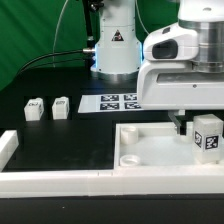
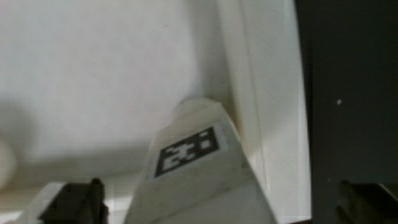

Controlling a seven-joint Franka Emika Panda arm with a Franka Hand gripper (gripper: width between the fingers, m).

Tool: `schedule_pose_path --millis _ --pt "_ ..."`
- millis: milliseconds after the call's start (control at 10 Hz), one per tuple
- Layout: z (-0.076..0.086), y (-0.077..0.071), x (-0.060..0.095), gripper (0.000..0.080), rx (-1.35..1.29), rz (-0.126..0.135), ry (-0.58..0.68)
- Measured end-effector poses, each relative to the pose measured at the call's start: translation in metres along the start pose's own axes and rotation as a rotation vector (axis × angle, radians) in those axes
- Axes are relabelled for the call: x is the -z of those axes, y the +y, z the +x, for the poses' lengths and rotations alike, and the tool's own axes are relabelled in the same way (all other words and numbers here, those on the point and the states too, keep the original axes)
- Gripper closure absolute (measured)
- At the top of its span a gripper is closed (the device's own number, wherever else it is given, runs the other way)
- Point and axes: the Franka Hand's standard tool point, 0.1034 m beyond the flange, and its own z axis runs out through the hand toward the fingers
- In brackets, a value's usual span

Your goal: Assemble one leg

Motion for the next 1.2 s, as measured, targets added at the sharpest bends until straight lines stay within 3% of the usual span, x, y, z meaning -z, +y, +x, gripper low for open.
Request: schedule_pose_path --millis 300,700,800,900,1000,1200 --pt "0.0007 0.0037 -0.0002 0.0151 0.264 0.000 0.000" --pt "0.0006 0.0039 -0.0003 0.0191 0.262 0.000 -0.001" --pt "0.0006 0.0039 -0.0003 0.0377 0.262 0.000 -0.001" --pt "0.0006 0.0039 -0.0003 0.0377 0.262 0.000 -0.001" --pt "0.0006 0.0040 -0.0003 0.0511 0.262 0.000 -0.001" --pt "0.0006 0.0039 -0.0003 0.0511 0.247 0.001 -0.001"
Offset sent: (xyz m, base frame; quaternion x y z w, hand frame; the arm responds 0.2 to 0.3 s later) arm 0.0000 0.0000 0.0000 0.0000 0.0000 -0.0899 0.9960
